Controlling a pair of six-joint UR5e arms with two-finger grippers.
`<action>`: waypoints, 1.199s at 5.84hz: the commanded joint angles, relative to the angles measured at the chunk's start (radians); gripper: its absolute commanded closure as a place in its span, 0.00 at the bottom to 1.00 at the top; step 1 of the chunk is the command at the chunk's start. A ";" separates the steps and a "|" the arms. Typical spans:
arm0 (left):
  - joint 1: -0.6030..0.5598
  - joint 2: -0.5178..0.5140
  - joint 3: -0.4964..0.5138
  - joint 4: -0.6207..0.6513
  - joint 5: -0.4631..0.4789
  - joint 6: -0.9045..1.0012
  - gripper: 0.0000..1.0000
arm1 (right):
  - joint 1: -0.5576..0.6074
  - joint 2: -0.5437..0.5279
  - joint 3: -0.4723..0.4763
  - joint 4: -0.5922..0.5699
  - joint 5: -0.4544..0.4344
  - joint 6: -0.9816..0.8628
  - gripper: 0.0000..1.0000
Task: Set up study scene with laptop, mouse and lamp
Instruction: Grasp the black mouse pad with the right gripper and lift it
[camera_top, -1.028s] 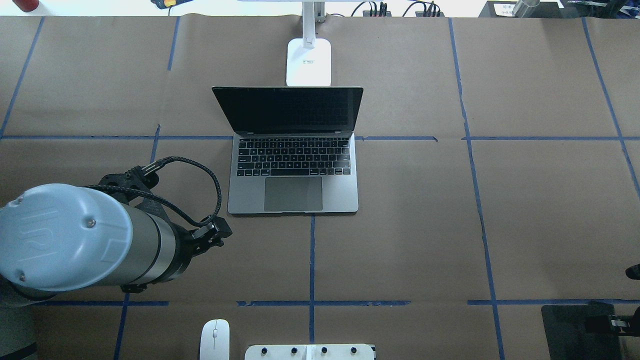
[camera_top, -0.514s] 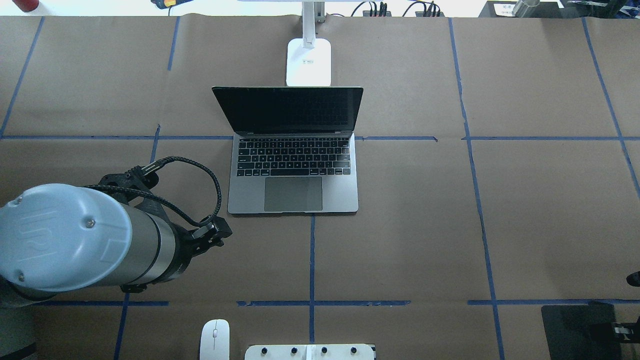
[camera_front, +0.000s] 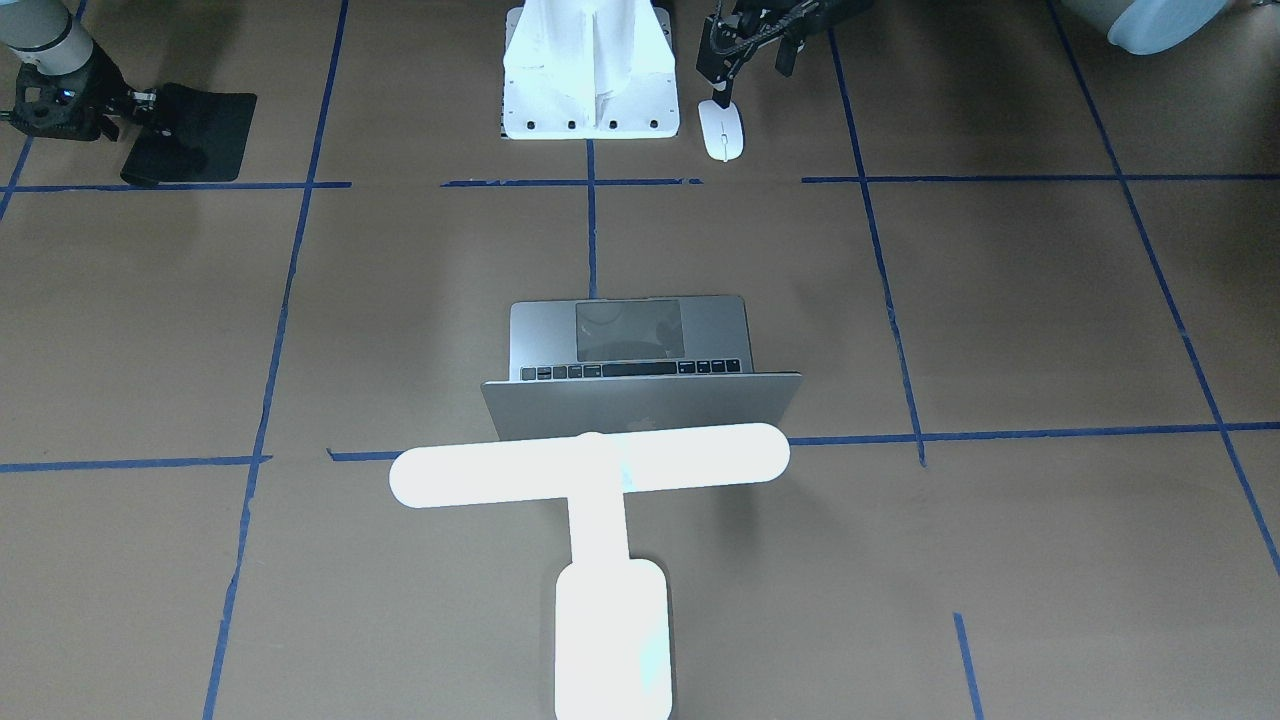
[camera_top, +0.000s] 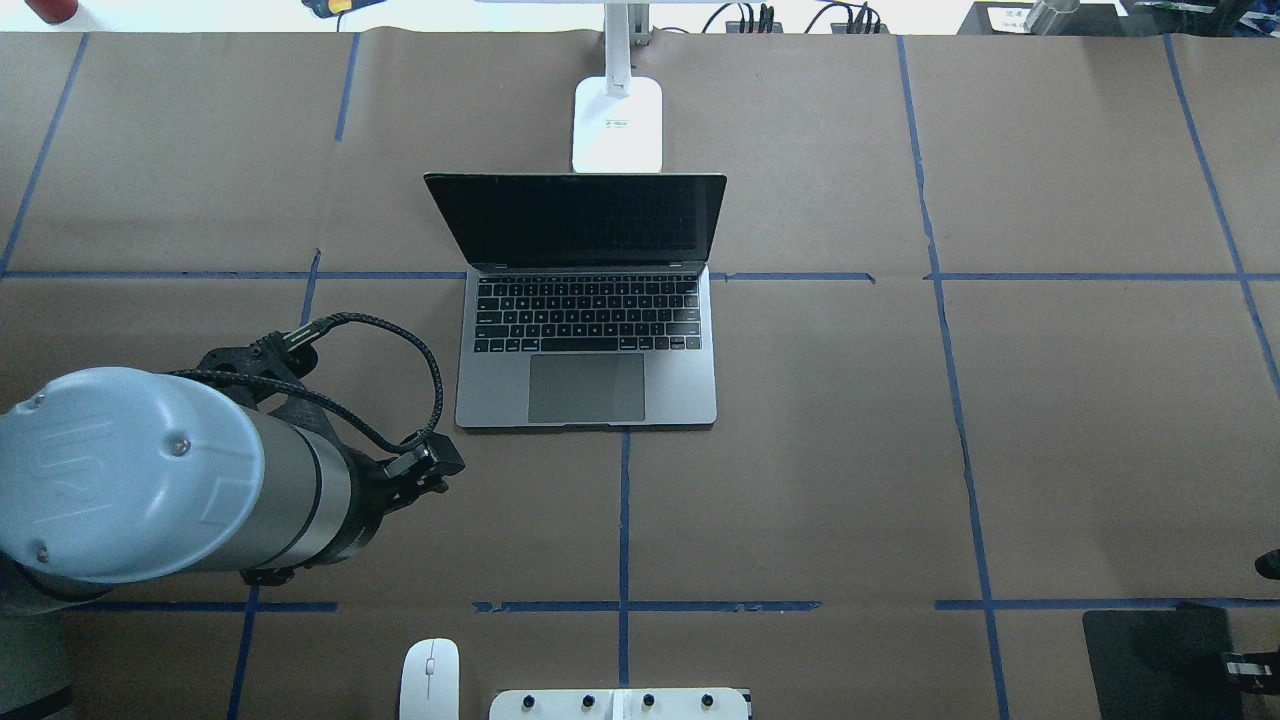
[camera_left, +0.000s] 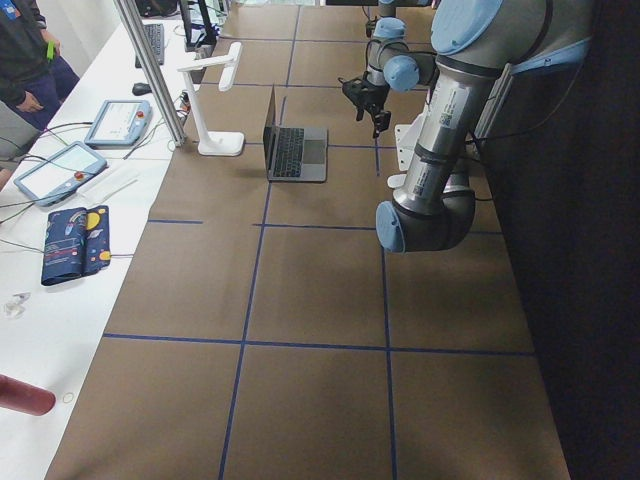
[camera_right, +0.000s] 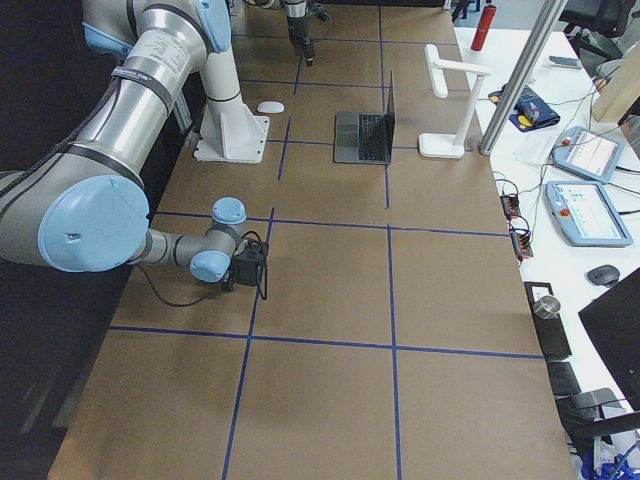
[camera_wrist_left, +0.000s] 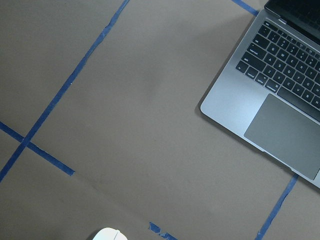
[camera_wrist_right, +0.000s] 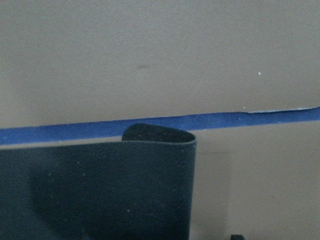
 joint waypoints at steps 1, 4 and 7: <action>0.000 0.000 0.001 0.000 0.001 0.000 0.00 | -0.001 -0.028 -0.063 0.137 0.004 0.000 0.84; 0.000 0.001 0.002 0.001 0.001 0.000 0.00 | 0.001 -0.021 -0.070 0.155 -0.005 0.000 1.00; 0.000 0.003 0.002 0.001 0.001 0.000 0.00 | 0.010 -0.028 0.016 0.155 -0.007 0.000 1.00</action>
